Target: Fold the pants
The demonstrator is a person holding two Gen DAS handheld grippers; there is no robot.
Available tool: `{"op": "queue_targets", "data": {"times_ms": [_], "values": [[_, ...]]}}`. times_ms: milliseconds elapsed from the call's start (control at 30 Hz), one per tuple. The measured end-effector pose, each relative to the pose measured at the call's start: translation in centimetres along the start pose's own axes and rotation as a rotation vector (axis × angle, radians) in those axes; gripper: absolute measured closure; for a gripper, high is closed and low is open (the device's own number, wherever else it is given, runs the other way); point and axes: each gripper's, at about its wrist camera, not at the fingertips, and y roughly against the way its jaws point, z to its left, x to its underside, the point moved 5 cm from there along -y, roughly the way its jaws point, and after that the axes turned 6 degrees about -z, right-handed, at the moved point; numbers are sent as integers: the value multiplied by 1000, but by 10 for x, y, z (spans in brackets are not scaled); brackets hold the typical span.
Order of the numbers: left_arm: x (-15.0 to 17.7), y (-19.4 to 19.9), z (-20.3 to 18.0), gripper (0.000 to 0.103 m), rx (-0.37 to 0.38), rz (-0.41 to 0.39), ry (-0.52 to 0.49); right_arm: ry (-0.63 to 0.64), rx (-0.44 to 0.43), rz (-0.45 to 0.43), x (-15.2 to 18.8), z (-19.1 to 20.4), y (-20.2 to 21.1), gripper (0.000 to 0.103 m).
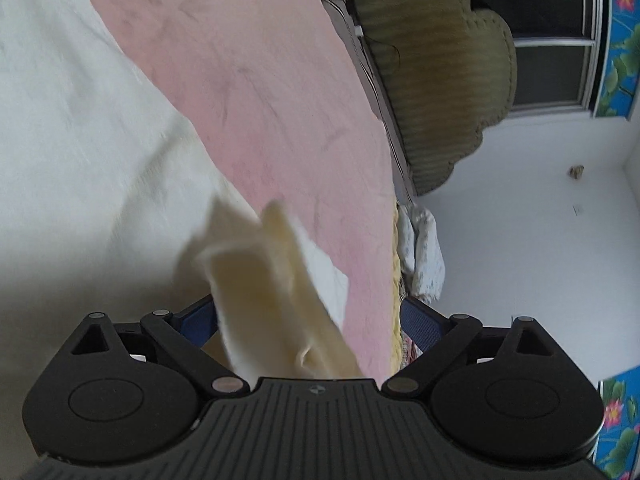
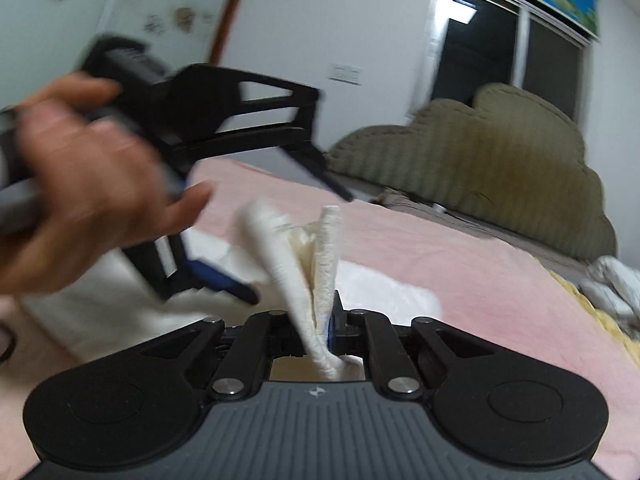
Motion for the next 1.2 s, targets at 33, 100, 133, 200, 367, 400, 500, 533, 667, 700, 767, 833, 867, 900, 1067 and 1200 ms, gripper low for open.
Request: {"op": "queue_targets", "data": {"times_ms": [33,100,133,200,367,400,500,533,667,700,767,833,867,900,1067,1200], "values": [[-3,-1,3,12,-13,1,5,26,4,-7,-1,6,0,94],[-8,-3,9,33,-30,22,12,60,-6,-12,-1,16,2,94],[-8,-4,10,58,-39,47,2,69,-11,-12,-1,20,2,94],[-9,-6,15,84,-72,77,-24,99,-7,-5,0,25,1,94],[-20,17,4,97,-134,38,-210,179,-33,1,-1,42,-3,94],[-23,23,-2,97,-148,27,-262,194,-39,-3,-3,46,-3,95],[-33,47,-21,97,-213,-40,-465,226,-76,-21,-10,64,-6,95],[-36,54,-25,97,-235,-56,-526,234,-92,-26,-12,70,-8,95],[-44,80,-27,97,-349,-104,-755,294,-163,-37,-20,101,-18,95],[-44,83,-25,96,-382,-117,-803,315,-178,-36,-21,109,-21,95],[-46,86,-17,95,-451,-145,-887,360,-212,-30,-22,127,-27,95],[-43,89,-5,95,-523,-176,-969,394,-244,-21,-20,142,-32,95],[-42,89,-1,95,-548,-190,-1006,406,-255,-17,-19,149,-34,95],[-39,89,3,95,-565,-201,-1041,418,-263,-14,-18,154,-35,95],[-30,84,19,89,-608,-207,-1073,459,-278,25,-13,162,-48,95],[-40,90,29,70,-616,-223,-997,439,-279,39,-17,160,-53,90]]}}
